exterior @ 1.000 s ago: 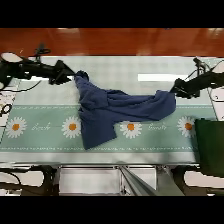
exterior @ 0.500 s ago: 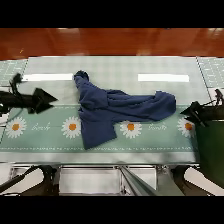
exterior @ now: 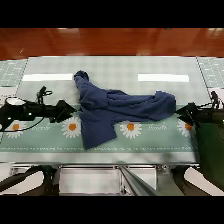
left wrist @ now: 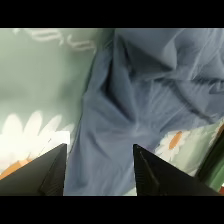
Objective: Fold the shirts.
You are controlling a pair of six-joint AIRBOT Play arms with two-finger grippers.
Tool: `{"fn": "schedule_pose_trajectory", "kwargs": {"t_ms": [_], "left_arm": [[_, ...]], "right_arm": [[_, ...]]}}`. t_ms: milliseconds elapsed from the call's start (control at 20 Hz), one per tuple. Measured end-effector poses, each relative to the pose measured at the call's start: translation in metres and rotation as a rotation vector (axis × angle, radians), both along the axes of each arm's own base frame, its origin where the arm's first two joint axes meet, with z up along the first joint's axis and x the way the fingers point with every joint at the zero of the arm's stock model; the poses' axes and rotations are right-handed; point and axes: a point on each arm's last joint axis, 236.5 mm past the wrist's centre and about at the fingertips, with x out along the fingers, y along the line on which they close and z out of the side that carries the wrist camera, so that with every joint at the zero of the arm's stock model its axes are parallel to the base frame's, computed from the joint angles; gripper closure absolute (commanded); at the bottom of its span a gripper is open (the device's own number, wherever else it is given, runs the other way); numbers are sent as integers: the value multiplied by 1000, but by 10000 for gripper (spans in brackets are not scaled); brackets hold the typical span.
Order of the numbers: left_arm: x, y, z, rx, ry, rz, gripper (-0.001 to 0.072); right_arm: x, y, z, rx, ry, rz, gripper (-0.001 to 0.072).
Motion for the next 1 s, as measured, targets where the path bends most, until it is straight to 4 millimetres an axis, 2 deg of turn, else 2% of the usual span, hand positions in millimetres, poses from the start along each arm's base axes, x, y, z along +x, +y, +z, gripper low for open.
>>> {"fn": "schedule_pose_trajectory", "kwargs": {"t_ms": [300, 500, 550, 600, 750, 1000], "left_arm": [[17, -23, -19, 10, -2, 19, 203], [23, -40, -25, -3, 21, -2, 215], [24, -46, -26, -4, 24, -13, 380], [24, -50, -27, 2, 23, -30, 672], [29, -61, -20, -8, 8, -81, 680], [45, -68, 3, -29, -46, -132, 680]], "right_arm": [[-1, 4, 2, 15, -6, 13, 302], [-1, 5, 2, 16, -7, 16, 302], [-1, 5, 2, 16, -7, 17, 302], [-1, 5, 2, 16, -8, 17, 302], [-4, 5, 1, 10, -1, 30, 302], [-16, 9, -10, 22, 47, 59, 302]]}}
